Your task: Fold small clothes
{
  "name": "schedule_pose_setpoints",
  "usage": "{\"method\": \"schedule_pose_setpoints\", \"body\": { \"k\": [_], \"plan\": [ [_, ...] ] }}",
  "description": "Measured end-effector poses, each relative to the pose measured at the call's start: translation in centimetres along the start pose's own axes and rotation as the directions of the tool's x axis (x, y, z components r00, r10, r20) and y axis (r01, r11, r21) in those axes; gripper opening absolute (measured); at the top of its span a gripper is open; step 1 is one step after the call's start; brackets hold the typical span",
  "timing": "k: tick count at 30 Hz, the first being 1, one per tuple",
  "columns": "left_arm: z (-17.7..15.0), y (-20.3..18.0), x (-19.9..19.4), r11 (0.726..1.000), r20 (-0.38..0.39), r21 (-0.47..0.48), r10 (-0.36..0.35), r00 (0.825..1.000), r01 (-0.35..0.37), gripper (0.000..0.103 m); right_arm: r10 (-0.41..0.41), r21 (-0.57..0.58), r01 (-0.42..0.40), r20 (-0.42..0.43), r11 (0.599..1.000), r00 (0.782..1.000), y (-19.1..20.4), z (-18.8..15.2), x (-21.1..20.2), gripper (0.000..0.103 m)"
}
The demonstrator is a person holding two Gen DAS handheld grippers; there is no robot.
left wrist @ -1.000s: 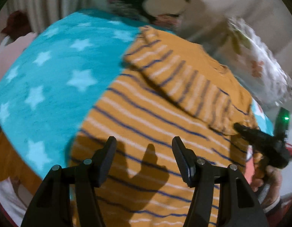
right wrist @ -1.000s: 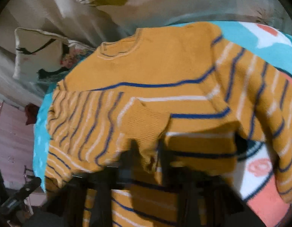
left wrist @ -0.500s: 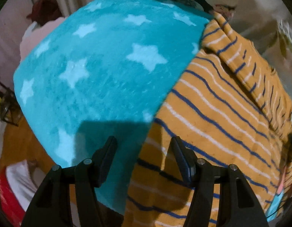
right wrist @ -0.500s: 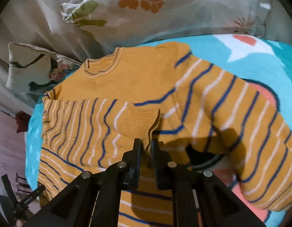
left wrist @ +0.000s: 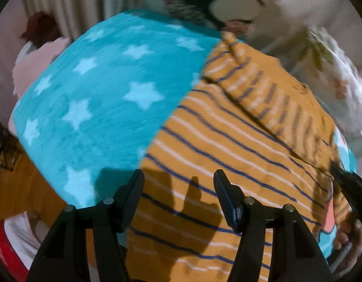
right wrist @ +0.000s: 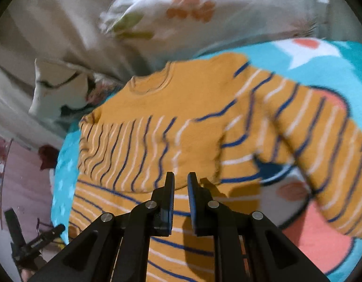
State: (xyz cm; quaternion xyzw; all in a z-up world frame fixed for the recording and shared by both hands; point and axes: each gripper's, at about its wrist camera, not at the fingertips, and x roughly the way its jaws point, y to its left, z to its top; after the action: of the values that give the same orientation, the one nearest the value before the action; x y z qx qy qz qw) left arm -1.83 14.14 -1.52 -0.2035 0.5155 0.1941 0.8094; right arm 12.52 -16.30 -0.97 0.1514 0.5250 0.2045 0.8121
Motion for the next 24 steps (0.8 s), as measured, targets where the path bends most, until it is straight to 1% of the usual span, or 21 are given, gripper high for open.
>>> {"method": "schedule_pose_setpoints", "body": {
  "k": [2,4,7,9,12,15,18,20,21,22,23,24],
  "plan": [
    [-0.2,-1.8,-0.6,0.999,0.003,0.043,-0.013,1.0,0.013,0.062,-0.032,0.001,0.032,-0.019,0.999,0.999,0.1,-0.2,1.2,0.014],
    [-0.5,-3.4,-1.0,0.997,0.0,0.07,-0.039,0.999,0.039,0.067,-0.082,0.031,0.083,-0.033,0.996,0.996,-0.9,-0.4,1.7,0.014],
    [-0.9,-5.7,-1.5,0.99,-0.007,0.112,-0.083,0.997,0.083,0.069,-0.112,0.062,0.113,-0.021,0.992,0.993,-2.8,-1.3,0.3,0.014],
    [-1.4,-7.3,-1.5,0.982,-0.021,0.156,-0.102,0.995,0.104,0.069,-0.131,0.077,0.131,-0.009,0.988,0.991,-4.3,-2.1,-1.2,0.02],
    [-1.7,-9.5,-1.1,0.969,-0.039,0.208,-0.125,0.991,0.13,0.069,-0.146,0.143,0.144,0.004,0.979,0.989,-7.2,-4.0,-3.7,0.027],
    [-2.2,-11.5,-0.7,0.956,-0.06,0.249,-0.145,0.988,0.155,0.069,-0.171,0.224,0.164,0.013,0.961,0.985,-10.8,-6.9,-6.8,0.028],
    [-2.7,-13.1,-0.3,0.943,-0.086,0.281,-0.161,0.983,0.179,0.069,-0.197,0.329,0.175,0.034,0.928,0.98,-14.6,-10.3,-10.2,0.028],
    [-3.0,-14.0,0.1,0.933,-0.103,0.302,-0.172,0.98,0.195,0.069,-0.231,0.4,0.187,0.062,0.897,0.971,-17.0,-12.2,-12.9,0.028],
    [-3.1,-14.5,0.2,0.929,-0.11,0.311,-0.176,0.978,0.202,0.069,-0.256,0.436,0.197,0.079,0.878,0.963,-18.2,-13.0,-14.2,0.028],
    [-3.2,-14.9,0.3,0.925,-0.115,0.319,-0.181,0.977,0.209,0.069,-0.312,0.483,0.227,0.101,0.845,0.945,-19.7,-13.7,-16.0,0.028],
    [-3.3,-15.3,0.3,0.92,-0.119,0.328,-0.186,0.975,0.216,0.069,-0.375,0.528,0.262,0.118,0.808,0.919,-20.8,-14.2,-17.5,0.028],
    [-3.5,-15.6,0.3,0.915,-0.122,0.337,-0.191,0.974,0.222,0.069,-0.463,0.601,0.297,0.139,0.742,0.875,-22.5,-15.0,-19.9,0.028]
  ]
}}
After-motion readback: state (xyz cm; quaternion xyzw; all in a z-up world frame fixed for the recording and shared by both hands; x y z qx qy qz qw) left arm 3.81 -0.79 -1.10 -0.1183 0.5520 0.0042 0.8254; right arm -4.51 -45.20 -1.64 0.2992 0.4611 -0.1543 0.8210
